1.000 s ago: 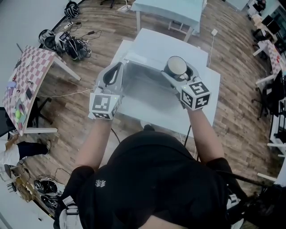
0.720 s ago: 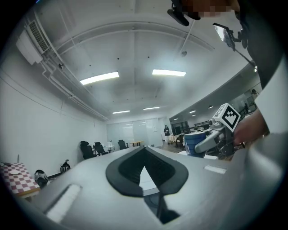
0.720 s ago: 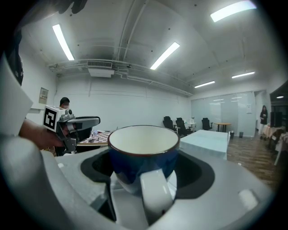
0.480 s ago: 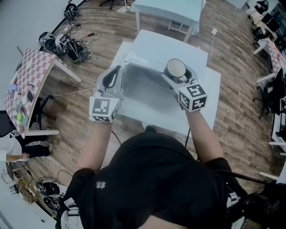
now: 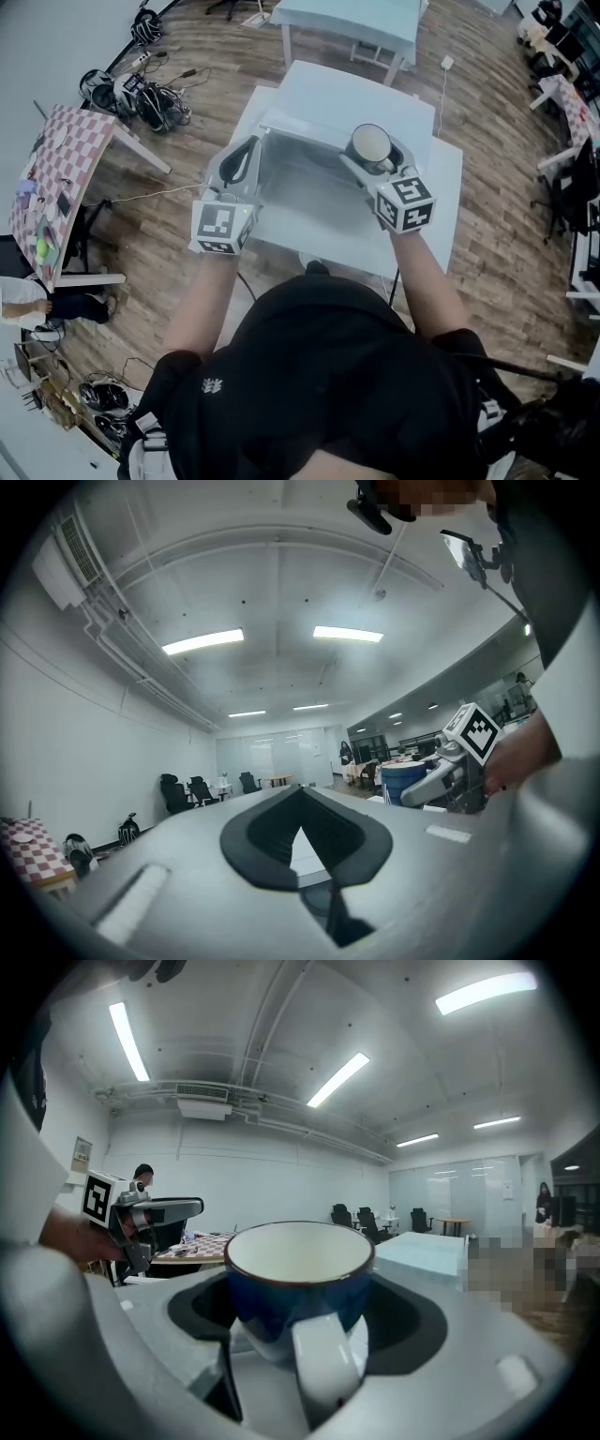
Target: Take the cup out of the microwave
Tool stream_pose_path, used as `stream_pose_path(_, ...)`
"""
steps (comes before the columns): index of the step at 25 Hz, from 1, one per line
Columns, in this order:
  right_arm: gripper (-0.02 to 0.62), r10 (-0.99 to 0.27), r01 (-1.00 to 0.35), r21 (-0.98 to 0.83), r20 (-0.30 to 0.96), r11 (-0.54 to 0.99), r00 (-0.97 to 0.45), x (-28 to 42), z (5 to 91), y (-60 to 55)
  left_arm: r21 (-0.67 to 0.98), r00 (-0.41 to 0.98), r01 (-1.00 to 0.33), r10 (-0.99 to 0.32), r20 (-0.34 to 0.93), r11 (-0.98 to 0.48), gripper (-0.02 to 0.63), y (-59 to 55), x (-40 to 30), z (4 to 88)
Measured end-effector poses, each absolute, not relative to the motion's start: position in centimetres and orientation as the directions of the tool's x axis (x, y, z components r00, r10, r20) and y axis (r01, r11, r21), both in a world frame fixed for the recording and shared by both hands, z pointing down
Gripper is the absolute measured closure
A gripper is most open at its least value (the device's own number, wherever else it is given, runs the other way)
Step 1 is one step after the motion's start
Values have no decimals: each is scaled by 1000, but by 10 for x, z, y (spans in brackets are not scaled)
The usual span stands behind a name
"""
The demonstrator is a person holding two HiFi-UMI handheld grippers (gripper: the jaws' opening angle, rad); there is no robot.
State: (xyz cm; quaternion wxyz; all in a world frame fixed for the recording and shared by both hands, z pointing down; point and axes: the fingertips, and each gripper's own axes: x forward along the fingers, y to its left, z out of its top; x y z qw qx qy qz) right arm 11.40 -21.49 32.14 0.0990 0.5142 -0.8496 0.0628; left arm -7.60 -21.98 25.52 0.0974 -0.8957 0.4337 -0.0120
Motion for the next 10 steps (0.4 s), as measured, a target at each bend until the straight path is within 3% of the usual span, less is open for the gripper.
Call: stream_pose_path(10, 206, -873, -896, -12, 218, 444, -436, 113, 324, -205, -188, 622, -776, -780, -68, -602, 601, -208, -87, 253)
